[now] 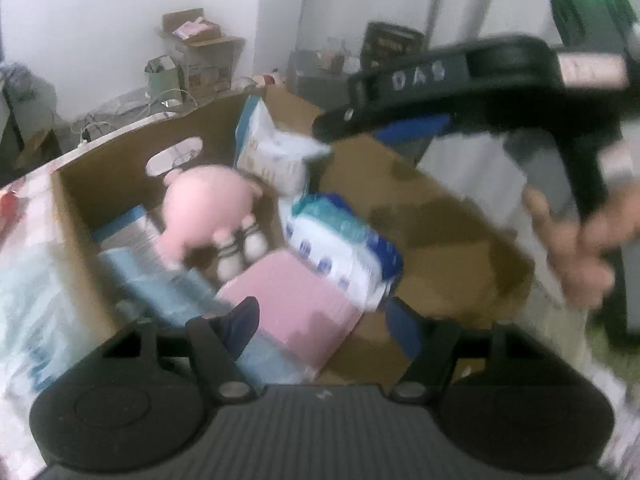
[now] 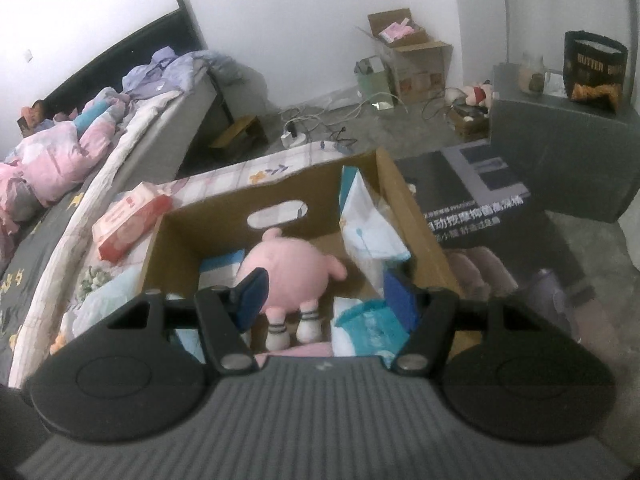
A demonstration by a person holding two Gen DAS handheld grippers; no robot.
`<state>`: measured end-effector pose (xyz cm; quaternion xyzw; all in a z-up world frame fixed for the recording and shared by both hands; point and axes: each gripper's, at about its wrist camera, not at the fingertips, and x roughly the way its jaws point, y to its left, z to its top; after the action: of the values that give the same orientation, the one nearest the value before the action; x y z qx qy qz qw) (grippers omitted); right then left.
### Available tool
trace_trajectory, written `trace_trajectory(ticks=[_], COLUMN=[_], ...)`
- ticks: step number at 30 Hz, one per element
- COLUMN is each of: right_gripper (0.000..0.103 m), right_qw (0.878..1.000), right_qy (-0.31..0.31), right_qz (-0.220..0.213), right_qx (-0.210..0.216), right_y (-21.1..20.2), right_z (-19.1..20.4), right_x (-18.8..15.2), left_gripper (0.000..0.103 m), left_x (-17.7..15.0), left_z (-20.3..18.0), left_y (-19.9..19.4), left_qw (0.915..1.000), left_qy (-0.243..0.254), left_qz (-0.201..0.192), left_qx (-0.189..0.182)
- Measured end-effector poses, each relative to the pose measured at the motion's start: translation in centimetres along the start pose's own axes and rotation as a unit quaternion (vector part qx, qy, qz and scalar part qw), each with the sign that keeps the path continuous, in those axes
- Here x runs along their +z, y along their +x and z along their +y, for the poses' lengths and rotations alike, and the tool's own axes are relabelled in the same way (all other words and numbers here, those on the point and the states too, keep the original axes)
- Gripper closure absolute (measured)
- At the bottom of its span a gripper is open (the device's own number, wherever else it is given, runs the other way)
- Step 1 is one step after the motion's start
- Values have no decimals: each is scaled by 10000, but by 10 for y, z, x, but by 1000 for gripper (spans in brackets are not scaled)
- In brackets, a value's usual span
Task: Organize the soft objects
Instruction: 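Open the right gripper and withdraw it from the box, then move the right gripper to the white yogurt cup on the bed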
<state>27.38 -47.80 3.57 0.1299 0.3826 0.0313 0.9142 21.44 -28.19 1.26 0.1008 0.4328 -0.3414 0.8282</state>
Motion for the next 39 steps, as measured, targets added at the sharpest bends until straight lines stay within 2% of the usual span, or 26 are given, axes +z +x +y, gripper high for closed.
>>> trace_trajectory(ticks=[4, 9, 12, 15, 16, 27, 39], right_gripper=[39, 39, 38, 35, 34, 22, 21], right_qw=[9997, 9952, 9928, 9854, 9847, 9907, 9912], right_qy=[45, 268, 959, 1677, 1724, 1295, 1262], right_qz=[-212, -563, -300, 200, 176, 221, 219], right_qx=[-74, -748, -656, -203, -200, -354, -329], right_y=[-26, -42, -34, -16, -15, -18, -13], right_z=[-2, -30, -62, -87, -88, -56, -53], right_x=[-15, -20, -25, -36, -41, -48, -46], left_gripper=[34, 34, 37, 37, 37, 37, 36], left_x=[-23, -37, -43, -47, -47, -53, -58], left_z=[2, 6, 10, 8, 7, 16, 10], left_y=[-20, -29, -28, -32, -32, -43, -46], left_qw=[9999, 9998, 9998, 9996, 9995, 9994, 9995], left_qy=[101, 185, 97, 191, 220, 194, 75], left_qz=[10, 15, 110, 63, 57, -12, -177], left_qx=[-29, 104, 123, 184, 204, 278, 233])
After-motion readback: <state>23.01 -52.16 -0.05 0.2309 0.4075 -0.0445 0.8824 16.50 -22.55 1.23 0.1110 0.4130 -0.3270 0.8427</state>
